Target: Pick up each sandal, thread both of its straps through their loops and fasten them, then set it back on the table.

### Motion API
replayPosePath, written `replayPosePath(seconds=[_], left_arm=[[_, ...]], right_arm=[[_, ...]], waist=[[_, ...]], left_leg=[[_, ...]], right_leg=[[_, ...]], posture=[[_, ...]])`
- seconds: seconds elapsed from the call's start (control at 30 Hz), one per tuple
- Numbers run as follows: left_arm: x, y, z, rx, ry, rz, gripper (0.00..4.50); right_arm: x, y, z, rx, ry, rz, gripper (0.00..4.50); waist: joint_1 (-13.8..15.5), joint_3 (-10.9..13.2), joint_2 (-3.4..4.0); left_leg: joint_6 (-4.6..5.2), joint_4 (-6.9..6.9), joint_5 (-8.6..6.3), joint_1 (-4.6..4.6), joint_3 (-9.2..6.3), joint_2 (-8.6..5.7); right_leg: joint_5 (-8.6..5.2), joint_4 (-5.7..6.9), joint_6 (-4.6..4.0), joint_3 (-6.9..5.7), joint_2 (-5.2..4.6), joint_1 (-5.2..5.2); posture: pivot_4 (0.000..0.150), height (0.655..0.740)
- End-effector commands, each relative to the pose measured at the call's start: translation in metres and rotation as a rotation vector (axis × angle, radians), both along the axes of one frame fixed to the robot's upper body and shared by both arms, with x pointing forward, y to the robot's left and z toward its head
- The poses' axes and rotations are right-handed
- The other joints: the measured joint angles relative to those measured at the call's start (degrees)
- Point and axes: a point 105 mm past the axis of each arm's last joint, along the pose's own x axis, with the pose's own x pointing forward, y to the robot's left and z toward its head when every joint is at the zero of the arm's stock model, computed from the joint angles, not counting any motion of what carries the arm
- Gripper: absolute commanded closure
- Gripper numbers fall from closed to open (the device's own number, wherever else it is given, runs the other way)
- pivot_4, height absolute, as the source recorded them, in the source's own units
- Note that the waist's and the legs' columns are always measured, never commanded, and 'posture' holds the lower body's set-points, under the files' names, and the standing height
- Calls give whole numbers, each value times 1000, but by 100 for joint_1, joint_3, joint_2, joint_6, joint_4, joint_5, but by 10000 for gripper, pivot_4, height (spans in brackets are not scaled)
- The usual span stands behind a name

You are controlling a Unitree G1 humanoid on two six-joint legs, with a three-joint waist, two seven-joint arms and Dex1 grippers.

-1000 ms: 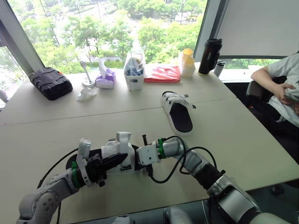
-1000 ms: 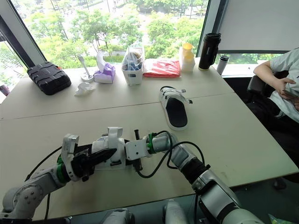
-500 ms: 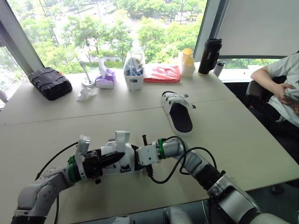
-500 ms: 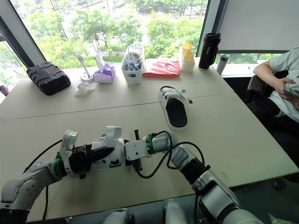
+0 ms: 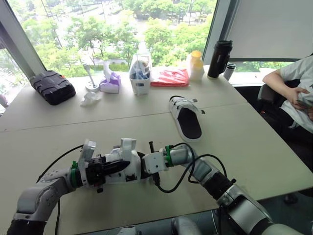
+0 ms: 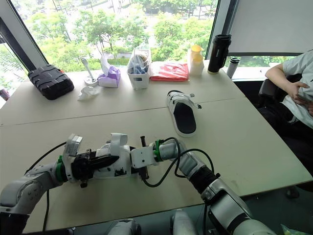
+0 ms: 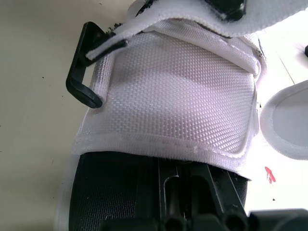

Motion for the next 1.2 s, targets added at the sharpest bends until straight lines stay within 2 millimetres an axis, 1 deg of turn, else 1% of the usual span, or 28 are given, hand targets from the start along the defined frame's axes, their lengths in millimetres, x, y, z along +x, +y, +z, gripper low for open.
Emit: replayPosePath(seconds=[0.03, 0.1, 0.2, 0.3, 0.43, 0.57, 0.73, 0.87, 1.0, 1.2], left_arm=[[0, 3, 0, 2, 48, -3, 44726], [-3, 1, 2, 6, 56, -21, 44726], [-4, -1, 2, 44, 21, -27, 44726], [-5, -1, -2, 81, -5, -40, 44726], [-6, -1, -5, 148, -82, -55, 44726], [-3, -2, 0, 221, -239, -58, 44726], [-4, -7, 8, 244, -337, -81, 44726], [-7, -12, 15, 247, -377, -110, 44726], [-12, -22, 25, 241, -393, -154, 44726], [-17, -18, 18, 320, -400, -179, 44726]], right_arm=[[-6, -10, -32, -123, 72, -11, 45000], [-6, -10, -32, -121, 72, -12, 45000], [-6, -10, -32, -121, 72, -12, 45000], [-6, -10, -32, -121, 71, -11, 45000], [-6, -10, -32, -121, 71, -10, 45000], [-7, -11, -33, -122, 73, -9, 45000], [-8, -11, -33, -124, 72, -7, 45000], [-8, -10, -33, -124, 69, -2, 45000], [-8, -10, -33, -126, 68, 0, 45000], [-7, -10, -33, -125, 67, -3, 45000]], waist=[[-5, 0, 0], [-6, 0, 0], [-3, 0, 0], [-4, 0, 0], [-2, 0, 0], [-3, 0, 0], [-2, 1, 0], [-2, 1, 0], [-1, 1, 0], [-3, 2, 0]], left_leg=[[0, 0, 0, 0, 1, 0], [0, -1, 0, 0, 1, 0], [0, 0, 0, 0, 0, 0], [0, -1, 0, 0, 0, 0], [0, -1, 0, 0, 1, 0], [0, -1, 0, 0, 1, 0], [0, -1, 0, -1, 1, 1], [0, -1, 0, -2, 1, 1], [0, -1, 0, -3, 1, 1], [0, -1, 0, -2, 1, 0]], right_leg=[[0, 0, 0, 0, 0, 0], [0, 0, 1, 1, 0, 0], [0, 0, 2, 0, 0, -1], [0, 0, 1, 1, 0, -1], [0, 0, 1, 1, 0, -1], [0, 0, 0, 1, 0, -1], [0, -1, 0, 1, -1, -2], [0, -1, 1, 1, 0, -2], [0, 0, 1, 1, 0, -2], [0, 0, 1, 1, 0, -2]], posture=[[1500, 7400], [1500, 7400], [1500, 7400], [1500, 7400], [1500, 7400], [1500, 7400], [1500, 7400], [1500, 7400], [1500, 7400], [1500, 7400]])
